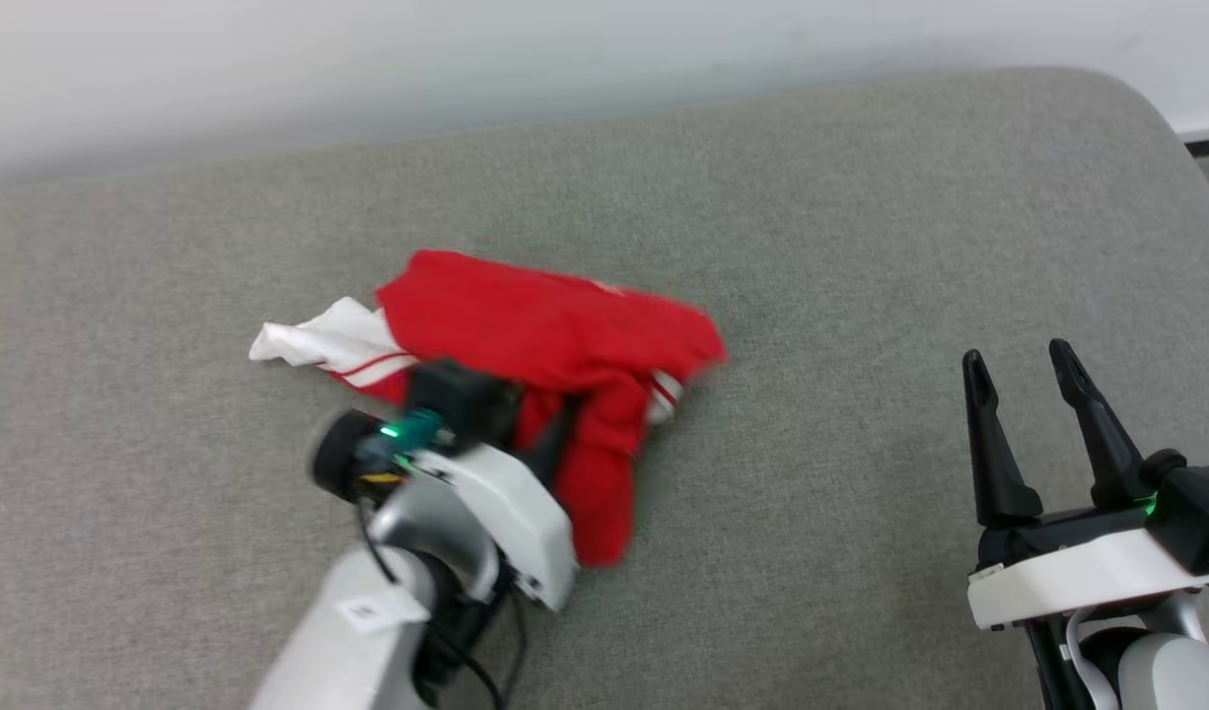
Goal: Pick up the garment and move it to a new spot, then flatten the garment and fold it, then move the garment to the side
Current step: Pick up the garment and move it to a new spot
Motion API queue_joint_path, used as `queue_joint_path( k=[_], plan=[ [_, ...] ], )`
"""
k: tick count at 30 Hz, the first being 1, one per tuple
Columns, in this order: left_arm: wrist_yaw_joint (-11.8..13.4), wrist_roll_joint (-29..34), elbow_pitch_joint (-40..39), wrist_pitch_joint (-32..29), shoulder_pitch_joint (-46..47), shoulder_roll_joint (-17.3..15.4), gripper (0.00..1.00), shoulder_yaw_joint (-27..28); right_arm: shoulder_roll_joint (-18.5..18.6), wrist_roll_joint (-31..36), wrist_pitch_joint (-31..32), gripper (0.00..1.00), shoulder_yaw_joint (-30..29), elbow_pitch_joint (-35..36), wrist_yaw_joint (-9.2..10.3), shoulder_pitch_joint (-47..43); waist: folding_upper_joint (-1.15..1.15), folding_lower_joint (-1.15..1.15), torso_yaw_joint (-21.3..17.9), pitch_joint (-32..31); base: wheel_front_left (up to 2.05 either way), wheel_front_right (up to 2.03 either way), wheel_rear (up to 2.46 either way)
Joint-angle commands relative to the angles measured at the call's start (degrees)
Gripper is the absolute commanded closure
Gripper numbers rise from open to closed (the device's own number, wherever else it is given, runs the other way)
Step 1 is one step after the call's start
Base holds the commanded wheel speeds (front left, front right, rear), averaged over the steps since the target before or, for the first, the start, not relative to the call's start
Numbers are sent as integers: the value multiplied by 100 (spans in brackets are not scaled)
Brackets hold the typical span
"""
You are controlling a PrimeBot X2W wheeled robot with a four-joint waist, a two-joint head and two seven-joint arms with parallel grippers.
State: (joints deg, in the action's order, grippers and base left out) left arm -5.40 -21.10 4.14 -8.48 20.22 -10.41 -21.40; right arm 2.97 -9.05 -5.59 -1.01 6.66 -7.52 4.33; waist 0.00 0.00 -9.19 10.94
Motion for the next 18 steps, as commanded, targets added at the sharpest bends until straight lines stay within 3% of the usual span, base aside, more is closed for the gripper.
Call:
queue_joint_path(
  k=[1,16,17,18],
  plan=[
    [-67,4,11,-72,-121,44,100,-209,-15,-51,-39,0,9,-9,6,20,0,0,-86,143,0,0,0],
    [-211,-267,418,-218,-178,-72,100,-2369,-14,-24,-189,0,21,-163,6,343,0,0,84,655,0,0,0],
    [-212,-306,444,-161,-159,-82,92,-2416,-14,-16,-189,0,20,-173,6,339,0,0,114,607,0,0,0],
    [-212,-328,467,-117,-138,-78,58,-2465,-14,-2,-182,0,12,-176,6,327,0,0,142,566,0,0,0]
  ],
)
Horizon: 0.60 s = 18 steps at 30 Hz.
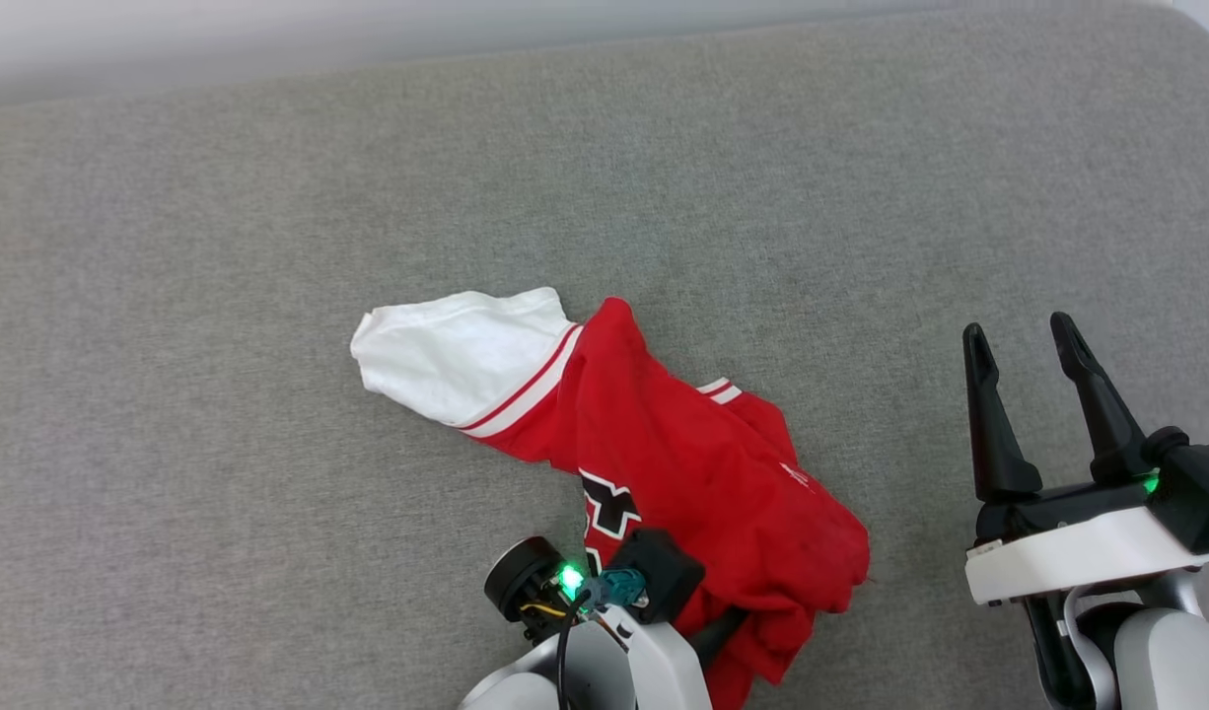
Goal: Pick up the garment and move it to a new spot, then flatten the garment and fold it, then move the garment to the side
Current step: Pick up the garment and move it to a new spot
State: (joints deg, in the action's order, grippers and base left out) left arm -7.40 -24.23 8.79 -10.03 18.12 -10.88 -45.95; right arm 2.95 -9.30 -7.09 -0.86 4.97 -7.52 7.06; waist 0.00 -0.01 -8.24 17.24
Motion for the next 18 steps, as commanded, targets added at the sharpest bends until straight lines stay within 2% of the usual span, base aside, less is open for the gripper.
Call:
queue_joint_path(
  k=[1,2,5,9,13,18],
  plan=[
    [-12,-35,22,101,80,-6,12,-52,-12,14,-23,0,-16,-19,6,33,0,1,82,-120,0,0,0],
    [-13,-46,18,207,96,29,0,-69,-12,33,-8,0,-36,-29,6,1,0,1,120,-183,0,0,0],
    [-4,-32,-27,567,99,112,0,-51,-13,72,44,0,-70,-36,6,-100,0,1,233,-397,0,0,0],
    [129,27,-145,1155,-1,207,0,87,-12,123,144,0,-125,-17,6,-236,0,1,385,-697,0,0,0],
    [347,17,-229,1663,-161,244,0,298,-12,129,253,0,-170,13,6,-418,0,1,520,-961,0,0,0],
    [776,-40,-178,2093,-316,133,0,756,-12,134,360,0,-224,73,6,-639,0,1,660,-1243,0,0,0]
  ],
)
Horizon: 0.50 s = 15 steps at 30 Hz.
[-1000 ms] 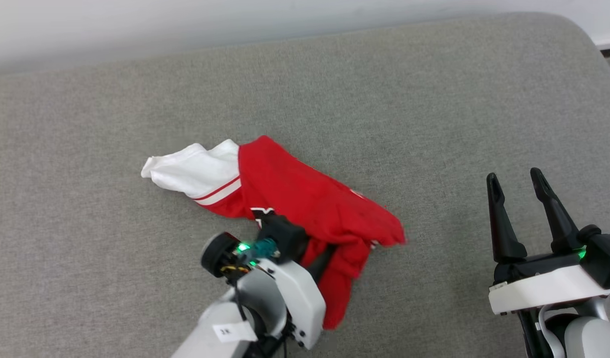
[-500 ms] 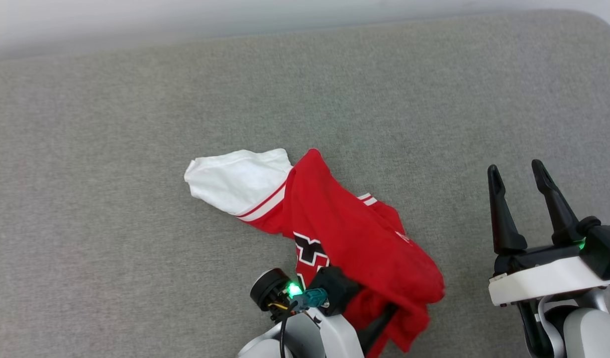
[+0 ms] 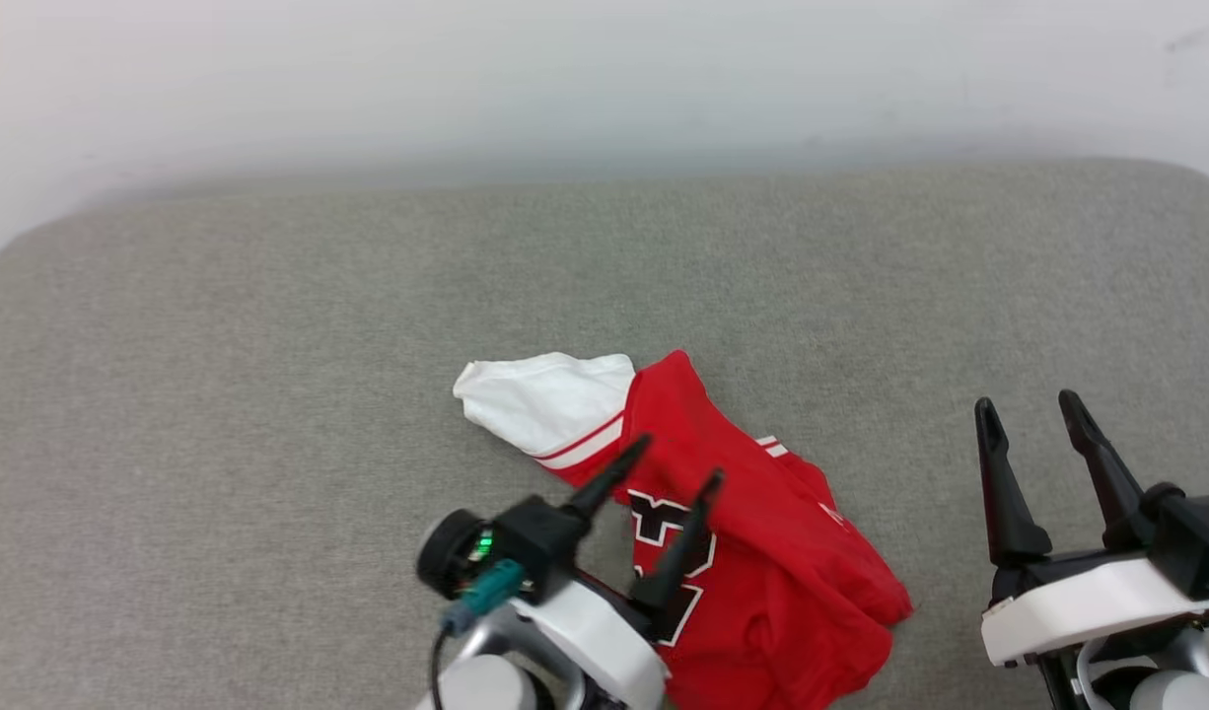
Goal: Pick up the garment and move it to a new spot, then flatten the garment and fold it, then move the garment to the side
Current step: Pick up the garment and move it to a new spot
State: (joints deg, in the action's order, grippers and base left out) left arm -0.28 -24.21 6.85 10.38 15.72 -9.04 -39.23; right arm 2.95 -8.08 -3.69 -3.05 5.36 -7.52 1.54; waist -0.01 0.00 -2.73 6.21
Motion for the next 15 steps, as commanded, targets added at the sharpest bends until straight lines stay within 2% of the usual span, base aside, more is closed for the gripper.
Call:
queue_joint_path(
  k=[1,10,15],
  plan=[
    [151,-65,39,104,-107,-83,0,201,-12,10,39,0,-19,48,6,-135,1,0,134,-184,0,0,0],
    [805,-223,100,409,-463,-505,0,1245,-11,-34,220,0,-84,65,6,-494,1,0,294,-473,0,0,0],
    [975,-321,107,455,-836,-777,0,1695,-12,-30,287,0,-86,44,6,-665,1,0,329,-625,0,0,0]
  ],
)
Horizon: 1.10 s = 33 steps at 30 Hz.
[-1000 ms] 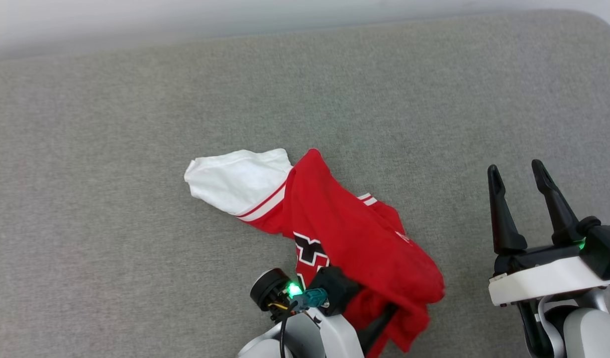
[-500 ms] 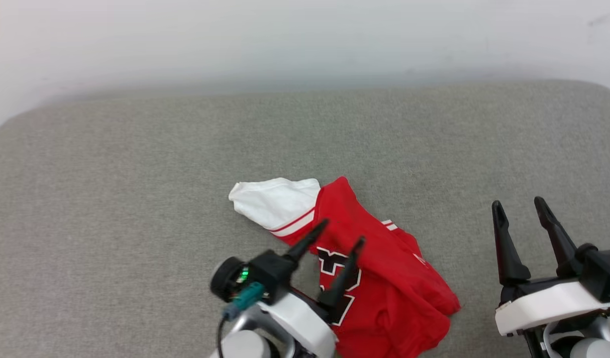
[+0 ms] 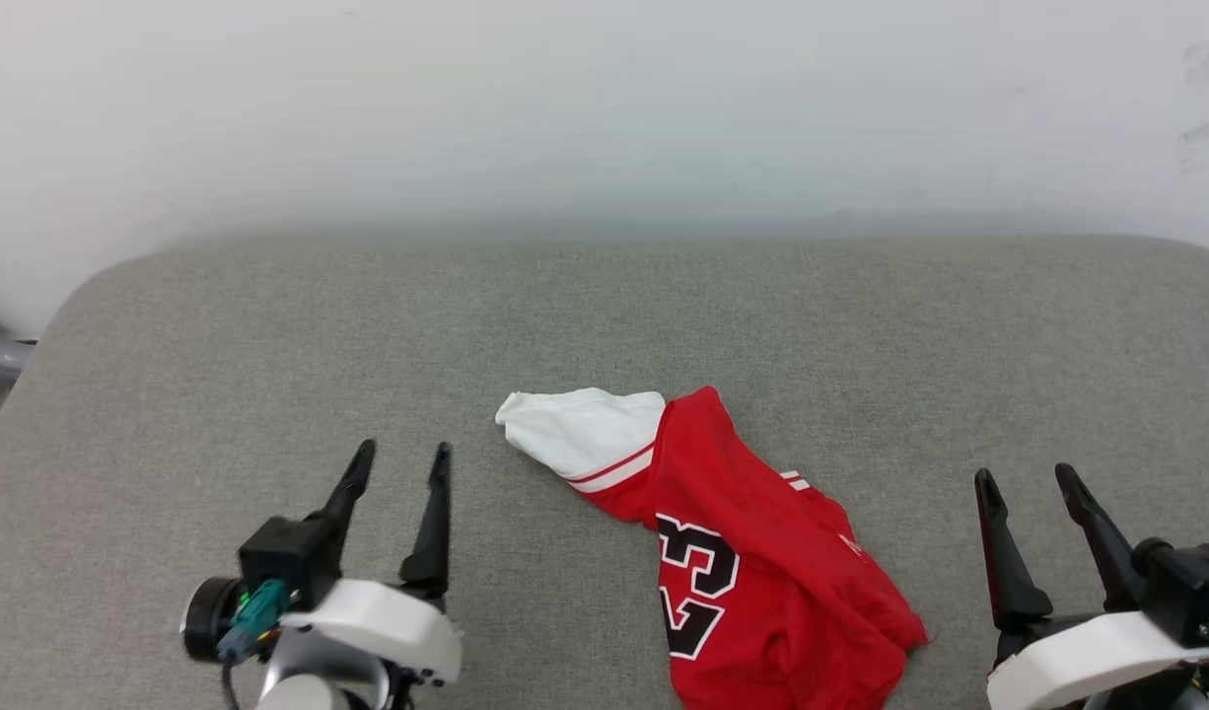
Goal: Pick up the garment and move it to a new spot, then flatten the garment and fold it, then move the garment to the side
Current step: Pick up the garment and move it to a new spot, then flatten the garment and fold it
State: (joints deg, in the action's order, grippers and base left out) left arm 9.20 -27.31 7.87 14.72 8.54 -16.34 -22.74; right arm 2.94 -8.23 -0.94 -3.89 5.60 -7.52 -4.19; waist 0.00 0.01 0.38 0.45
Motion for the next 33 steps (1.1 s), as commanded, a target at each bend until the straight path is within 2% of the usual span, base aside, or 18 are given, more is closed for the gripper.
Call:
queue_joint_path(
  k=[1,6,19,24,33],
  plan=[
    [49,-33,-14,26,-167,-79,0,120,-11,-28,24,0,-6,27,6,-111,0,-1,23,-60,0,0,0],
    [61,-59,-78,41,-394,-212,0,298,-11,-40,55,0,-36,58,6,-205,0,-1,40,-107,0,0,0],
    [82,60,-225,54,-489,-251,0,330,-11,-130,241,0,17,32,6,-240,0,-1,45,-144,0,0,0],
    [65,87,-239,52,-387,-240,0,288,-8,-204,1096,0,452,-95,6,-138,0,-1,64,-102,0,0,0],
    [-1,151,-253,48,-106,-166,0,200,661,-633,2675,0,1466,-142,6,245,0,-1,320,173,0,0,0]
  ],
)
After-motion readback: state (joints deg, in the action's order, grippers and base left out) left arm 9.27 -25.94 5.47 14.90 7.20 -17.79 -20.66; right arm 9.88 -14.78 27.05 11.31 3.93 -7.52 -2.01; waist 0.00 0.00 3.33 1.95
